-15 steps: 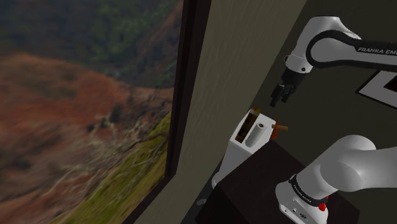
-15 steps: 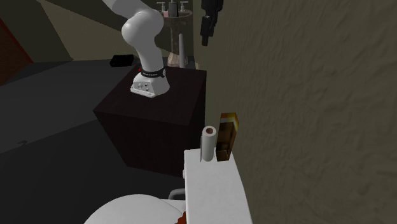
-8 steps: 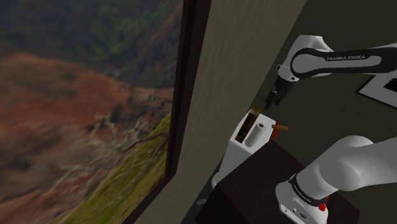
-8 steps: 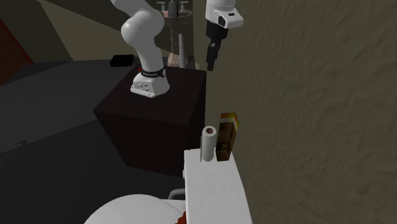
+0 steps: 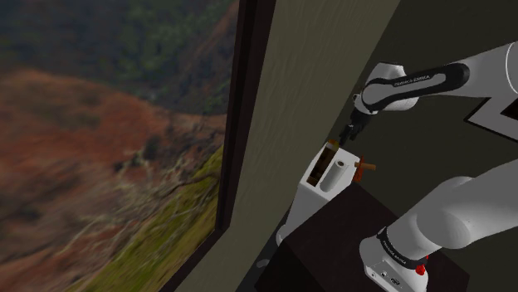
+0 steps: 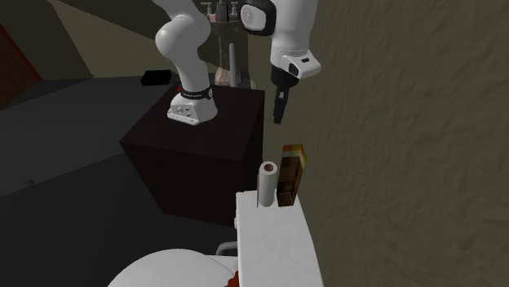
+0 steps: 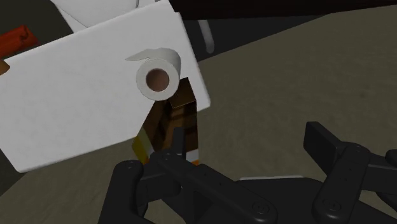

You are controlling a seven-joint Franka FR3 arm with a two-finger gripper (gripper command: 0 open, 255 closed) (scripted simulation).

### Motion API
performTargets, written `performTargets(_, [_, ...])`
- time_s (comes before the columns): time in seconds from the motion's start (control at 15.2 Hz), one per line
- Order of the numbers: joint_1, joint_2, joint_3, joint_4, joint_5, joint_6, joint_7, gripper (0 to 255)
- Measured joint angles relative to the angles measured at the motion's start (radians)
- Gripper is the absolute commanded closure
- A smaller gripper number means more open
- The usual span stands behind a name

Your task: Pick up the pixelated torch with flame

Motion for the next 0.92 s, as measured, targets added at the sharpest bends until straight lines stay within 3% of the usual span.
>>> performTargets(0.2, [0.012,0.127,-0.04,0.043,0.057,0.087,-0.09,0])
performTargets(0.53, [0.001,0.363,-0.074,0.154,0.223,0.196,-0.292,0])
performTargets(0.92, [-0.023,0.47,-0.052,0.165,0.317,0.279,-0.379,0])
